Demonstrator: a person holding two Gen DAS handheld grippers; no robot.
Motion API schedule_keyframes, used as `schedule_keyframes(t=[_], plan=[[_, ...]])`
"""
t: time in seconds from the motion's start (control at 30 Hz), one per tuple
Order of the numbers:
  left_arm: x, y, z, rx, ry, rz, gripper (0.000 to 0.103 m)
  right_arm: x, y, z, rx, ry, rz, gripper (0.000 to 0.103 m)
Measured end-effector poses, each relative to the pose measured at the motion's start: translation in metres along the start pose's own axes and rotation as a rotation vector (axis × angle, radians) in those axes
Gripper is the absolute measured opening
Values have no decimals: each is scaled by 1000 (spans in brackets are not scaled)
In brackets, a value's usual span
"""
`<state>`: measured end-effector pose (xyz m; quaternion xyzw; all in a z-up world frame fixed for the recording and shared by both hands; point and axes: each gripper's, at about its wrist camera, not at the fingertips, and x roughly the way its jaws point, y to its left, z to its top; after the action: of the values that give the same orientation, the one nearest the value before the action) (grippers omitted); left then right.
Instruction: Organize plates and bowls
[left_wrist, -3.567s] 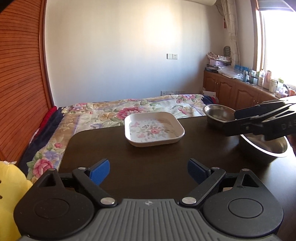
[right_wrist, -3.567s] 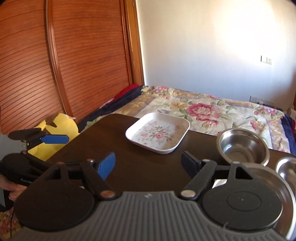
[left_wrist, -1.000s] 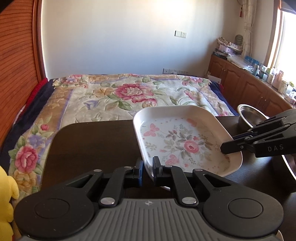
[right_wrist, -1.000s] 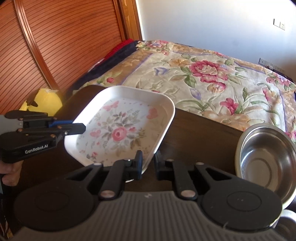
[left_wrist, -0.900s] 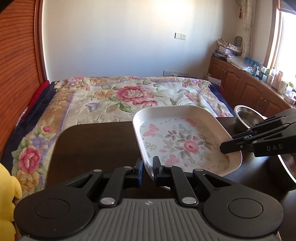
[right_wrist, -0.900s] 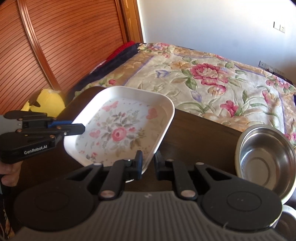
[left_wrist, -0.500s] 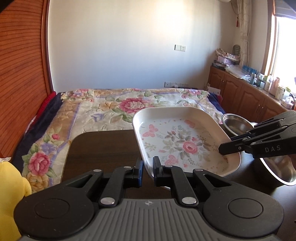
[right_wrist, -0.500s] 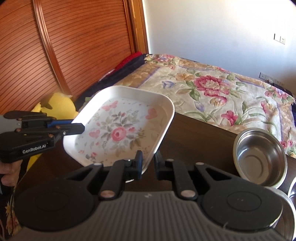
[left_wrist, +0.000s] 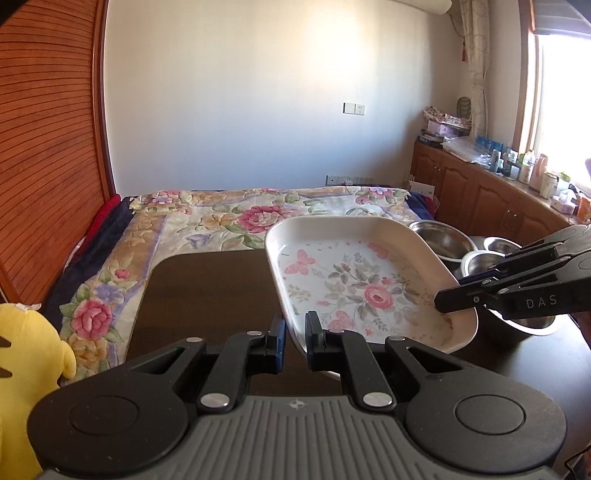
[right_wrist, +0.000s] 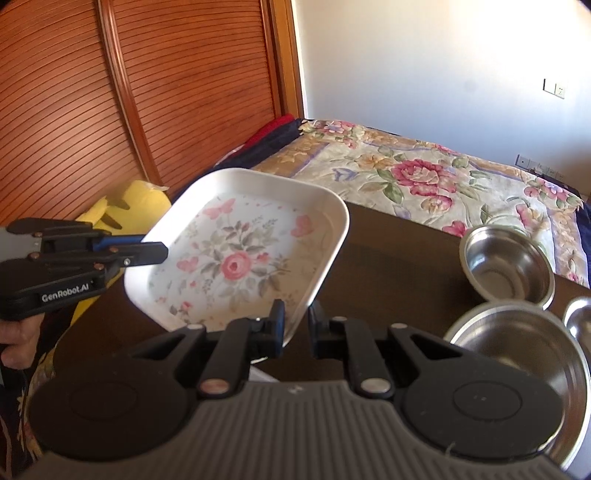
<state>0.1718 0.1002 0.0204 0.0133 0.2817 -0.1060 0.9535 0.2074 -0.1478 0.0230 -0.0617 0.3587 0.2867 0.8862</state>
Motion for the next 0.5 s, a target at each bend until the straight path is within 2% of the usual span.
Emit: schedule_keyframes(t=[0.5], plan=[[-27, -26, -39, -2, 9, -35, 13, -26, 8, -41, 20, -9, -11, 15]])
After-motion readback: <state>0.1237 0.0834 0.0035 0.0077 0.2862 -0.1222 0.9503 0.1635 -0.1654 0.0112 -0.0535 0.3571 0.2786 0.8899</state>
